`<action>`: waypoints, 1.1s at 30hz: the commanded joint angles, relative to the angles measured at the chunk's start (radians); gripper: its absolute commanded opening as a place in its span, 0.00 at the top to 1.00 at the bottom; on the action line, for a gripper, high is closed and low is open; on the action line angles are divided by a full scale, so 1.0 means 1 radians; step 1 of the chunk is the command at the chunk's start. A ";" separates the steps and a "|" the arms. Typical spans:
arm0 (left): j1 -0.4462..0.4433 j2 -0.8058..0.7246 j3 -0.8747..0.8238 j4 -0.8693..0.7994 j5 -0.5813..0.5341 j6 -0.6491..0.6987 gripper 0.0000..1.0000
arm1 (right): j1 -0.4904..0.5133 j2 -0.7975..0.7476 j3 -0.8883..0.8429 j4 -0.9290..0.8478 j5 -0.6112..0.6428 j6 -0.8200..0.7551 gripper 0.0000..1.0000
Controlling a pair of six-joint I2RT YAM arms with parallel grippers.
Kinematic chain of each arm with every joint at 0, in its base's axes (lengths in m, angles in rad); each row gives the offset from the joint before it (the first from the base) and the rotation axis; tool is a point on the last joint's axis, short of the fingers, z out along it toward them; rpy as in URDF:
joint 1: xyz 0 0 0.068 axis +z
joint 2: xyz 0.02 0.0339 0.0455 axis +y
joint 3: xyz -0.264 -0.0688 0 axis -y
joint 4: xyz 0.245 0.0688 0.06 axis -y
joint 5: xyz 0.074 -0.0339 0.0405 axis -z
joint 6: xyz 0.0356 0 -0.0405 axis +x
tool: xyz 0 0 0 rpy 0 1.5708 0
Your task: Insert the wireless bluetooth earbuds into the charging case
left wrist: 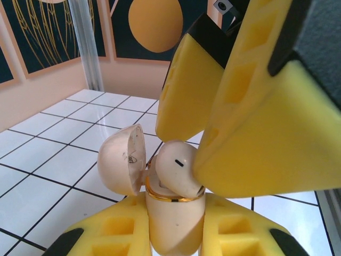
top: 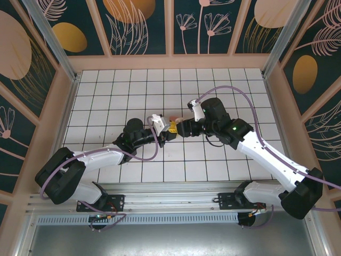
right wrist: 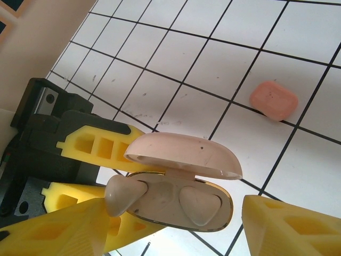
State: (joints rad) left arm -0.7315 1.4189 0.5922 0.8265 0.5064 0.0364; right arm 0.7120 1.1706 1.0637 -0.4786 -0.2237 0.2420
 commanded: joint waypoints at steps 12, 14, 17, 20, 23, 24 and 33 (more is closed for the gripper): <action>0.001 -0.047 -0.011 0.062 0.017 -0.006 0.89 | -0.064 -0.036 -0.011 -0.003 -0.030 0.005 0.34; 0.000 -0.046 -0.012 0.062 0.015 -0.005 0.89 | -0.070 -0.040 -0.010 -0.007 -0.032 0.005 0.34; 0.001 -0.047 -0.010 0.063 0.015 -0.004 0.89 | -0.078 -0.052 -0.012 -0.006 -0.042 0.005 0.34; 0.001 -0.044 -0.009 0.062 0.015 -0.006 0.89 | -0.087 -0.064 -0.020 -0.003 -0.049 0.005 0.34; 0.000 -0.045 -0.009 0.063 0.017 -0.008 0.89 | -0.094 -0.067 -0.022 -0.004 -0.058 0.005 0.34; 0.001 -0.044 -0.009 0.062 0.013 -0.006 0.89 | -0.095 -0.069 -0.019 -0.005 -0.064 0.006 0.35; 0.000 -0.040 0.004 0.013 -0.038 0.007 0.89 | -0.018 -0.085 0.051 -0.031 0.028 0.066 0.43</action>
State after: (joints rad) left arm -0.7315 1.3956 0.5892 0.8330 0.4870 0.0372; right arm 0.6708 1.1130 1.0622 -0.4854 -0.2508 0.2745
